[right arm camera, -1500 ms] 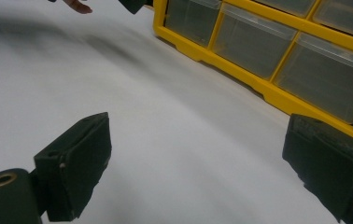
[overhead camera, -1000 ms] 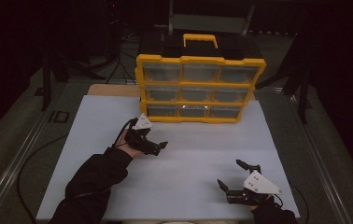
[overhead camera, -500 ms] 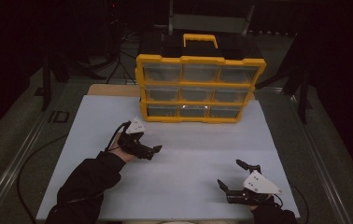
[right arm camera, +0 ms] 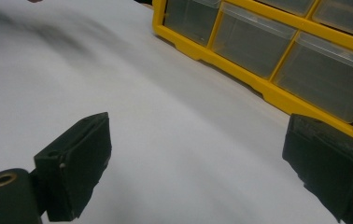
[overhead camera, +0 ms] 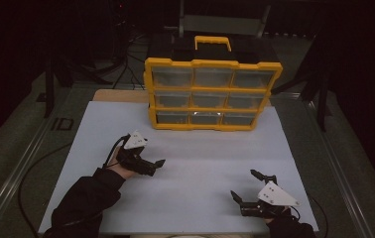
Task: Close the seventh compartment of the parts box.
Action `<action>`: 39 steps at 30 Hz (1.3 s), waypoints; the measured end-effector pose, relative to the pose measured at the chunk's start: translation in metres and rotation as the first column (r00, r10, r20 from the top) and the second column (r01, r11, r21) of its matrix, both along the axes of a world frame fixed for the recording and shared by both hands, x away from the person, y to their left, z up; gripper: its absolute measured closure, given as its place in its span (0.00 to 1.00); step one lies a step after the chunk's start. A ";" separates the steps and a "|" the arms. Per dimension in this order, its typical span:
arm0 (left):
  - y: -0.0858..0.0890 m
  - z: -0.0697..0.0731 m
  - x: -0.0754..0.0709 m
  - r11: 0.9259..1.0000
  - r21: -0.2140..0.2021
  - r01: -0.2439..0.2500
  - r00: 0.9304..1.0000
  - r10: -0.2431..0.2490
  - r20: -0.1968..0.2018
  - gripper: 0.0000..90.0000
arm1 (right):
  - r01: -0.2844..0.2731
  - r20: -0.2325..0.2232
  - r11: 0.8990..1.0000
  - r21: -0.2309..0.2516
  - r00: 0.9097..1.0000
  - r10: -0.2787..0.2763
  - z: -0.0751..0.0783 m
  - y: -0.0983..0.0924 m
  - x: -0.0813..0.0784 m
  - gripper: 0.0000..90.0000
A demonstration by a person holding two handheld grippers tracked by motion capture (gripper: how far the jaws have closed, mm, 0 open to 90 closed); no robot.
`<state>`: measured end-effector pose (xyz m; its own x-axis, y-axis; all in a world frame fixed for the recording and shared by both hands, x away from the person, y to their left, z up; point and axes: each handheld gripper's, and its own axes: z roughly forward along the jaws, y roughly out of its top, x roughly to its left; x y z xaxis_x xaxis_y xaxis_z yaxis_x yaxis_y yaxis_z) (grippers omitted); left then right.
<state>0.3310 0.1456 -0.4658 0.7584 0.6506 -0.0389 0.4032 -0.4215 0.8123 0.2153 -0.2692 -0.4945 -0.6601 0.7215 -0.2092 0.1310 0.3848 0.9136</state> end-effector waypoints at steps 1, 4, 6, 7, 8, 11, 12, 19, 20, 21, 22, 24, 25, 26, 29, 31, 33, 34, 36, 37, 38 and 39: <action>0.002 0.000 -0.001 1.000 -0.003 -0.001 1.000 0.001 0.001 0.00 | 0.000 0.000 1.000 -0.001 1.000 0.000 0.000 0.000 0.000 0.09; 0.007 -0.003 -0.005 1.000 -0.001 -0.011 1.000 0.011 -0.002 0.00 | 0.000 0.001 1.000 0.001 1.000 0.000 0.000 0.000 0.000 0.09; 0.010 -0.005 -0.008 1.000 -0.001 -0.015 1.000 0.015 -0.002 0.00 | 0.001 0.000 1.000 -0.003 1.000 -0.001 0.000 0.000 0.000 0.09; 0.012 -0.005 -0.009 1.000 0.001 -0.020 1.000 0.020 -0.002 0.00 | 0.000 0.000 1.000 -0.003 1.000 0.000 0.000 0.000 0.000 0.09; 0.013 -0.006 -0.011 1.000 0.001 -0.020 1.000 0.020 0.000 0.00 | -0.001 0.002 1.000 -0.003 1.000 0.001 0.000 0.000 0.000 0.09; 0.017 -0.007 -0.014 1.000 0.000 -0.027 1.000 0.027 0.005 0.00 | 0.000 0.001 1.000 -0.003 1.000 0.000 0.000 0.001 0.000 0.09; 0.020 -0.007 -0.017 1.000 -0.008 -0.030 1.000 0.030 0.007 0.00 | -0.001 0.002 1.000 -0.004 1.000 0.001 0.000 0.001 0.000 0.09; 0.029 -0.010 -0.027 0.999 -0.003 -0.041 0.999 0.041 0.013 0.00 | 0.000 -0.004 1.000 -0.006 1.000 0.000 -0.001 0.001 0.000 0.09; 0.030 -0.011 -0.029 0.999 -0.001 -0.043 0.999 0.043 0.015 0.00 | -0.001 -0.003 1.000 -0.005 1.000 0.001 -0.001 0.001 0.000 0.09; 0.031 -0.012 -0.030 0.999 -0.001 -0.043 0.999 0.043 0.018 0.00 | -0.001 -0.002 1.000 -0.005 1.000 0.001 -0.001 0.001 0.000 0.09; 0.032 -0.012 -0.032 0.999 0.002 -0.046 0.999 0.046 0.019 0.00 | -0.001 -0.002 1.000 -0.004 1.000 0.001 -0.001 0.001 0.001 0.09; 0.032 -0.012 -0.032 0.999 0.002 -0.046 0.999 0.046 0.019 0.00 | -0.001 -0.003 1.000 -0.005 1.000 0.001 -0.001 0.001 0.001 0.09; 0.035 -0.013 -0.036 0.999 0.002 -0.049 0.999 0.049 0.023 0.00 | -0.002 -0.004 1.000 -0.007 1.000 0.002 -0.001 0.001 0.000 0.09; 0.036 -0.013 -0.038 0.999 0.007 -0.052 0.998 0.051 0.030 0.00 | -0.002 -0.003 1.000 -0.007 1.000 0.002 -0.001 0.001 0.000 0.09; 0.038 -0.014 -0.040 0.998 0.006 -0.055 0.998 0.055 0.029 0.00 | -0.002 -0.001 1.000 -0.005 1.000 0.002 -0.001 0.001 0.000 0.09; 0.041 -0.015 -0.043 0.998 0.004 -0.060 0.998 0.060 0.030 0.00 | -0.001 -0.002 1.000 -0.004 1.000 0.001 -0.001 0.001 0.000 0.09; 0.043 -0.015 -0.046 0.998 0.009 -0.067 0.997 0.066 0.035 0.00 | 0.000 -0.002 1.000 -0.006 1.000 0.000 -0.001 0.001 0.000 0.09; 0.046 -0.016 -0.049 0.998 0.011 -0.067 0.997 0.067 0.039 0.00 | 0.000 -0.002 1.000 -0.006 1.000 0.000 -0.001 0.001 0.000 0.09; 0.049 -0.016 -0.052 0.997 0.005 -0.072 0.996 0.072 0.043 0.00 | 0.000 -0.002 1.000 -0.005 1.000 0.000 0.000 0.001 0.000 0.09; 0.049 -0.016 -0.052 0.997 0.005 -0.072 0.996 0.072 0.043 0.00 | 0.000 -0.002 1.000 -0.005 1.000 0.000 0.000 0.001 0.000 0.09; 0.050 -0.016 -0.054 0.997 0.003 -0.077 0.996 0.077 0.047 0.00 | 0.001 -0.002 1.000 -0.005 1.000 -0.001 0.000 0.001 0.000 0.09; 0.054 -0.017 -0.056 0.997 -0.005 -0.080 0.996 0.080 0.045 0.00 | 0.001 -0.001 1.000 -0.005 1.000 -0.001 0.000 0.001 0.000 0.09</action>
<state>0.2746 0.1994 -0.4828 0.7048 0.7093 -0.0080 0.3988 -0.3869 0.8314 0.2154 -0.2682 -0.4948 -0.6595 0.7212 -0.2121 0.1328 0.3894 0.9114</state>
